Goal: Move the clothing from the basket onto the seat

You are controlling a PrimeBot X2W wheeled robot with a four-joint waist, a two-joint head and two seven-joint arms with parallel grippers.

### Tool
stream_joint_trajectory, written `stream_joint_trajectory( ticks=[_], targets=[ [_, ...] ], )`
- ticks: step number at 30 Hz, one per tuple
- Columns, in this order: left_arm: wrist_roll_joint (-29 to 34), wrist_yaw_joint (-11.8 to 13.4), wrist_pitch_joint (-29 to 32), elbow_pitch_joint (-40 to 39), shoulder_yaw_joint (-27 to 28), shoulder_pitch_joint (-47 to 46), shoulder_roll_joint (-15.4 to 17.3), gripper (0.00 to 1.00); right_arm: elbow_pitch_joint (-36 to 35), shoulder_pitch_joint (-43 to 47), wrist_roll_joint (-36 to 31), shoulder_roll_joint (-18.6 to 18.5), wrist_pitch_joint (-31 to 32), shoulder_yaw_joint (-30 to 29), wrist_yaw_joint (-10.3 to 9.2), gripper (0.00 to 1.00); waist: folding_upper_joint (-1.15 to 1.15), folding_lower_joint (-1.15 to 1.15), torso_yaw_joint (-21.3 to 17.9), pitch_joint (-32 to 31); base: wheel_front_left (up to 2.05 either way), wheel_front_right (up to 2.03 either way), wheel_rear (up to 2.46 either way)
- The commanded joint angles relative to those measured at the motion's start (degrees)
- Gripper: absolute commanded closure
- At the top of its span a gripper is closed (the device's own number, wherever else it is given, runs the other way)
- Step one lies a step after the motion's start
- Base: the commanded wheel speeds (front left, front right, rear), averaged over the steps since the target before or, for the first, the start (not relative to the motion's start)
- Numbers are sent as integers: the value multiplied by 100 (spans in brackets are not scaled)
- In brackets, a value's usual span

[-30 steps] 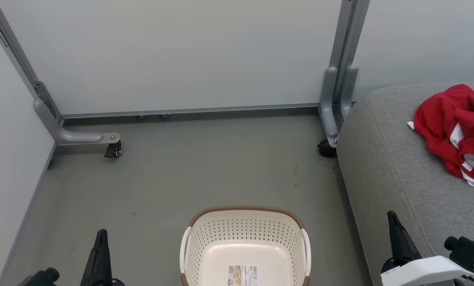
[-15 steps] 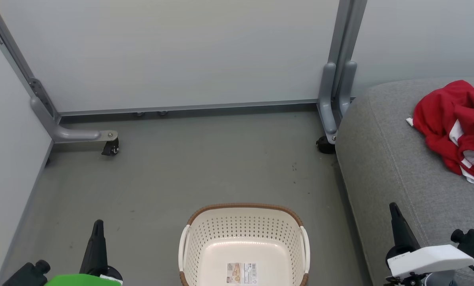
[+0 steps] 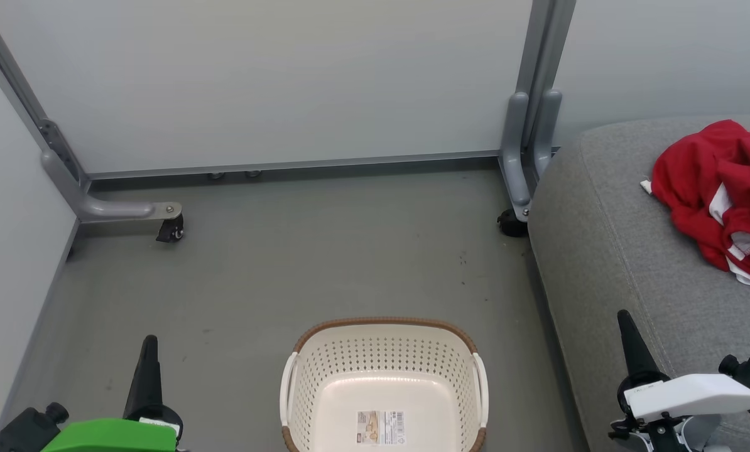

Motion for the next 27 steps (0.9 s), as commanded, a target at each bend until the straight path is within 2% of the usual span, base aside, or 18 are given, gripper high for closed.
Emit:
stream_joint_trajectory(
  ticks=[1, 27],
  targets=[
    [-180, -11, 47, -12, 26, -185, 48, 100, -17, -145, 175, -36, 43, -28, 2, 100, 0, 0, -5, 8, 0, 0, 0],
    [-1624, -15, 422, 196, 172, -555, 32, 100, 169, -482, 1664, -34, 426, -179, 2, 100, 0, 0, -80, 138, 0, 0, 0]
  ],
)
